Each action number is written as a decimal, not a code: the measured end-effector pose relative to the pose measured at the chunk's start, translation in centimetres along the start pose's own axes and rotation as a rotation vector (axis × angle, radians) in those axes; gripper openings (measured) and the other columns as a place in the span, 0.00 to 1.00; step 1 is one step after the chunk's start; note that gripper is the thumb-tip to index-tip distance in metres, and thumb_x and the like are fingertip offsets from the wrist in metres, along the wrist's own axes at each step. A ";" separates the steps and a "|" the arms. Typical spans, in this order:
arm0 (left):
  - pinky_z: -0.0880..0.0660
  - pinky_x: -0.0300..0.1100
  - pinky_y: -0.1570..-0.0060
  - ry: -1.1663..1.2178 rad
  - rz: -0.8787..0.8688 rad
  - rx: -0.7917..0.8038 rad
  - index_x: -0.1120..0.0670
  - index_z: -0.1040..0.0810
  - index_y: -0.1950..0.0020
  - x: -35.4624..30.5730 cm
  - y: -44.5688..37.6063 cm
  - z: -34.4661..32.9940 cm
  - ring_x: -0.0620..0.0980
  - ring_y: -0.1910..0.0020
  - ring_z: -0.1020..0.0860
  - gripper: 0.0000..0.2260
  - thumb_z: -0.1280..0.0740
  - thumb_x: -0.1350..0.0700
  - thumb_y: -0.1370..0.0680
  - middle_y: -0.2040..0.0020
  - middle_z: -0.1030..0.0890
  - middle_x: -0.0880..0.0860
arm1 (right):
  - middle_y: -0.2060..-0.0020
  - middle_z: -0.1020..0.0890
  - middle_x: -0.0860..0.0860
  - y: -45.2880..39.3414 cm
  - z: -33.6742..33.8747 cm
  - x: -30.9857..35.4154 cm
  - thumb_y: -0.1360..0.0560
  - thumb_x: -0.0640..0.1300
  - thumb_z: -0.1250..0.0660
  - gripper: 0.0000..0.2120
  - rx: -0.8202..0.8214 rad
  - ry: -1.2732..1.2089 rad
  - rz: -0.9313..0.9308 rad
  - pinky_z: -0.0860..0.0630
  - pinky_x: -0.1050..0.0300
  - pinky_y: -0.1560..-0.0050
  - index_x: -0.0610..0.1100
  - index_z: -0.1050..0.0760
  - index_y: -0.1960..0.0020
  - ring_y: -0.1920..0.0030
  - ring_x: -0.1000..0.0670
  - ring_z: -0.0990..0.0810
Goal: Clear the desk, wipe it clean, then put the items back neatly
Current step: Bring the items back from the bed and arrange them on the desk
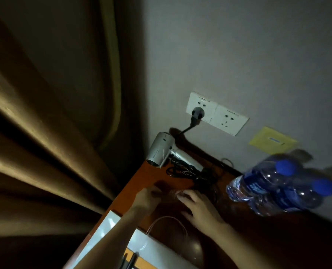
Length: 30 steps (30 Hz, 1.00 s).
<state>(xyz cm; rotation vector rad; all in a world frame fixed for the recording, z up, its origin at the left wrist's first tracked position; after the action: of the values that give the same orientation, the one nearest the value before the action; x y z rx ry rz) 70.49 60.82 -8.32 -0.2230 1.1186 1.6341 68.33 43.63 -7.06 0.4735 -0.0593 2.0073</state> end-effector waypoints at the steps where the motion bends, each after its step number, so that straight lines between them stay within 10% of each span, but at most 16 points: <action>1: 0.33 0.26 0.71 0.041 0.010 -0.055 0.54 0.26 0.37 -0.3 -0.5 0.0 0.45 0.58 0.27 0.13 0.37 0.62 0.22 0.48 0.25 0.52 | 0.38 0.25 0.48 0.1 -0.1 -0.4 0.31 0.45 0.26 0.25 -0.001 0.000 -0.052 0.21 0.51 0.45 0.47 0.25 0.35 0.43 0.45 0.21; 3: 0.31 0.27 0.71 0.157 0.037 -0.163 0.56 0.27 0.35 -0.7 -1.1 -0.2 0.44 0.61 0.27 0.16 0.36 0.64 0.22 0.51 0.26 0.52 | 0.35 0.27 0.45 0.2 0.1 -0.5 0.27 0.42 0.30 0.23 -0.042 0.049 -0.106 0.24 0.53 0.41 0.44 0.27 0.33 0.40 0.43 0.23; 6: 0.26 0.34 0.65 0.244 0.059 -0.296 0.58 0.26 0.36 -0.7 -1.4 -0.7 0.50 0.56 0.22 0.15 0.36 0.65 0.23 0.47 0.23 0.54 | 0.54 0.17 0.46 0.1 -0.3 -0.7 0.49 0.39 0.17 0.28 -0.055 0.057 -0.188 0.22 0.63 0.66 0.44 0.16 0.49 0.64 0.49 0.17; 11: 0.31 0.25 0.69 0.196 -0.014 -0.398 0.59 0.23 0.38 -1.4 -1.4 -0.9 0.45 0.58 0.25 0.14 0.38 0.66 0.22 0.44 0.23 0.55 | 0.60 0.17 0.48 -1.2 -1.1 -1.3 0.60 0.39 0.15 0.32 -0.142 0.109 -0.223 0.26 0.69 0.73 0.44 0.15 0.55 0.71 0.53 0.19; 17: 0.29 0.25 0.68 0.158 -0.070 -0.361 0.59 0.22 0.39 -2.2 -1.5 -0.4 0.41 0.64 0.26 0.14 0.39 0.67 0.23 0.46 0.20 0.57 | 0.31 0.33 0.43 -2.2 -0.9 -1.2 0.20 0.35 0.42 0.23 -0.133 0.036 -0.216 0.29 0.61 0.41 0.38 0.38 0.26 0.38 0.46 0.25; 22: 0.35 0.28 0.54 0.027 -0.097 -0.277 0.58 0.24 0.37 -1.8 1.2 -1.6 0.48 0.46 0.25 0.16 0.37 0.66 0.24 0.41 0.23 0.56 | 0.58 0.19 0.47 2.7 0.2 -1.5 0.38 0.37 0.21 0.15 -0.356 -0.177 -0.249 0.25 0.67 0.64 0.41 0.18 0.52 0.62 0.52 0.17; 26: 0.34 0.26 0.53 -0.025 -0.203 -0.142 0.55 0.28 0.33 -4.7 3.0 -5.2 0.45 0.46 0.27 0.17 0.34 0.60 0.23 0.40 0.26 0.53 | 0.59 0.22 0.48 10.9 0.2 -6.0 0.27 0.40 0.29 0.04 -0.491 -0.356 -0.579 0.32 0.63 0.58 0.39 0.21 0.54 0.58 0.47 0.21; 30: 0.33 0.26 0.47 0.103 -0.306 -0.038 0.56 0.33 0.30 -10.7 3.2 -10.0 0.46 0.40 0.27 0.26 0.29 0.61 0.26 0.35 0.28 0.54 | 0.53 0.21 0.42 17.3 0.8 -11.1 0.28 0.44 0.29 0.14 -0.624 -0.632 -0.976 0.32 0.55 0.51 0.35 0.25 0.48 0.49 0.41 0.22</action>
<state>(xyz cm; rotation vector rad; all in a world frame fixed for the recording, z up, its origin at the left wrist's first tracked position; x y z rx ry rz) 68.15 46.39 -5.12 -0.4844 1.0725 1.3841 57.97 25.82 -7.49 0.5573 -0.6841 0.7664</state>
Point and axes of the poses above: each hand's wrist, its own y-axis away from the middle knuckle, its own z-axis out of the back of the hand, x = y × z, the point moved 6 cm from there along -y, towards the middle knuckle
